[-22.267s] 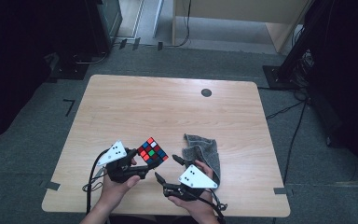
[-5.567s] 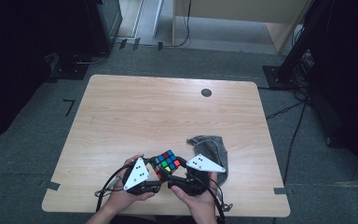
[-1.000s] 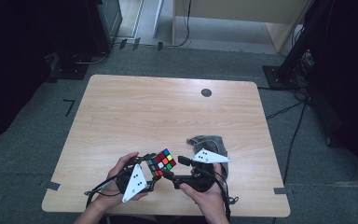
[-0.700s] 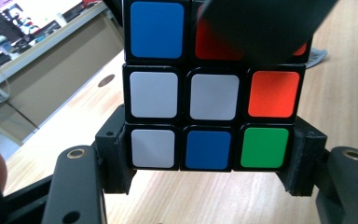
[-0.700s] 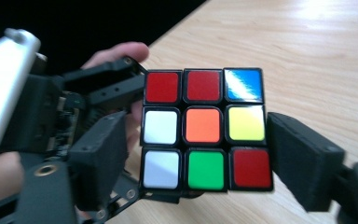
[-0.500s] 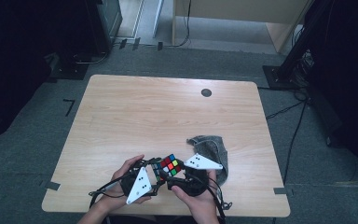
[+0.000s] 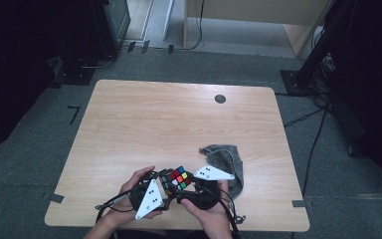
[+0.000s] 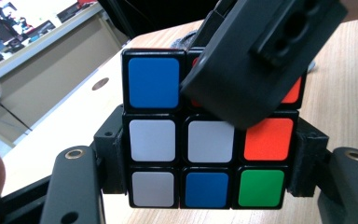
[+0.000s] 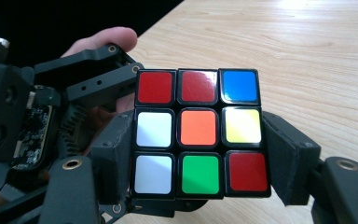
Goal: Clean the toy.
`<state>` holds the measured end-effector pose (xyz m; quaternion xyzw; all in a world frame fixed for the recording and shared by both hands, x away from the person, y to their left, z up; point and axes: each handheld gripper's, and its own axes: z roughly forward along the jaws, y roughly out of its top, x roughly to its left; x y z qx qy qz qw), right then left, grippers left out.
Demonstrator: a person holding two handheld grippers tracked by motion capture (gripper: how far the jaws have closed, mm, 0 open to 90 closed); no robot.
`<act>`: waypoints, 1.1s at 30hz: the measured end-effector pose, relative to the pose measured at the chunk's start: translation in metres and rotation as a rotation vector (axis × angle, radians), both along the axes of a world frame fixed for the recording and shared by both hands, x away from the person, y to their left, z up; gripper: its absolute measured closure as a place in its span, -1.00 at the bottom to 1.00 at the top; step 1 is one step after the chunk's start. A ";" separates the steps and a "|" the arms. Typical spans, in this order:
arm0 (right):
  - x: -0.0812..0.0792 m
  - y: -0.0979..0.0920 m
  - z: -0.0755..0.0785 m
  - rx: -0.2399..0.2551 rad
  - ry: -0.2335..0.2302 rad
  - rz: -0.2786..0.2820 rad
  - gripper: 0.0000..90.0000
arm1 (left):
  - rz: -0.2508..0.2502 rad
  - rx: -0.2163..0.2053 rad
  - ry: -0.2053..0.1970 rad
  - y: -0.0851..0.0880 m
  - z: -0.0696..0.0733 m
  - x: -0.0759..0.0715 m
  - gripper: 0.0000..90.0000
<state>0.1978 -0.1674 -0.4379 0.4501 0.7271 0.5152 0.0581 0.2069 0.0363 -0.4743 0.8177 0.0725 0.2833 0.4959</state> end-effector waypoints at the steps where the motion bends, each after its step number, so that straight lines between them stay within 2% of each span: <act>1: 0.001 -0.001 0.000 0.002 0.000 0.006 -0.33 | 0.008 -0.007 0.014 0.002 0.000 0.001 -0.26; 4: 0.002 -0.007 0.004 0.022 -0.004 0.009 -0.49 | 0.041 -0.055 0.073 0.009 0.001 0.008 -0.26; 7: 0.000 -0.017 0.015 0.058 -0.070 0.004 -0.57 | 0.065 -0.084 0.111 0.018 0.006 0.013 -0.26; 9: -0.001 -0.026 0.025 0.068 -0.113 -0.028 -0.58 | 0.075 -0.099 0.130 0.022 0.007 0.016 -0.26; 11: 0.000 -0.039 0.031 0.066 -0.152 -0.091 -0.57 | 0.098 -0.110 0.149 0.025 0.008 0.019 -0.26; 12: 0.002 -0.046 0.031 0.038 -0.167 -0.135 -0.56 | 0.111 -0.116 0.164 0.026 0.008 0.020 -0.26; 15: 0.008 -0.063 0.022 -0.124 -0.208 -0.299 -0.52 | 0.130 -0.137 0.196 0.029 0.007 0.024 -0.26; 16: 0.012 -0.069 0.015 -0.163 -0.215 -0.335 -0.51 | 0.133 -0.139 0.199 0.029 0.007 0.024 -0.26; 18: 0.019 -0.079 0.000 -0.174 -0.196 -0.364 -0.47 | 0.140 -0.146 0.208 0.030 0.007 0.025 -0.26; 21: 0.030 -0.091 -0.022 -0.192 -0.123 -0.411 -0.42 | 0.148 -0.148 0.216 0.031 0.007 0.026 -0.26; 24: 0.037 -0.096 -0.041 -0.292 -0.093 -0.441 -0.34 | 0.157 -0.163 0.232 0.032 0.006 0.028 -0.26; 25: 0.039 -0.098 -0.046 -0.310 -0.080 -0.451 -0.30 | 0.161 -0.166 0.238 0.033 0.006 0.028 -0.26; 29: 0.046 -0.107 -0.062 -0.316 -0.021 -0.434 -0.05 | 0.178 -0.187 0.252 0.037 0.005 0.031 -0.26; 31: 0.048 -0.112 -0.068 -0.351 -0.021 -0.426 0.07 | 0.188 -0.193 0.261 0.040 0.004 0.032 -0.26; 33: 0.049 -0.117 -0.070 -0.342 -0.014 -0.428 0.10 | 0.199 -0.212 0.275 0.043 0.001 0.034 -0.26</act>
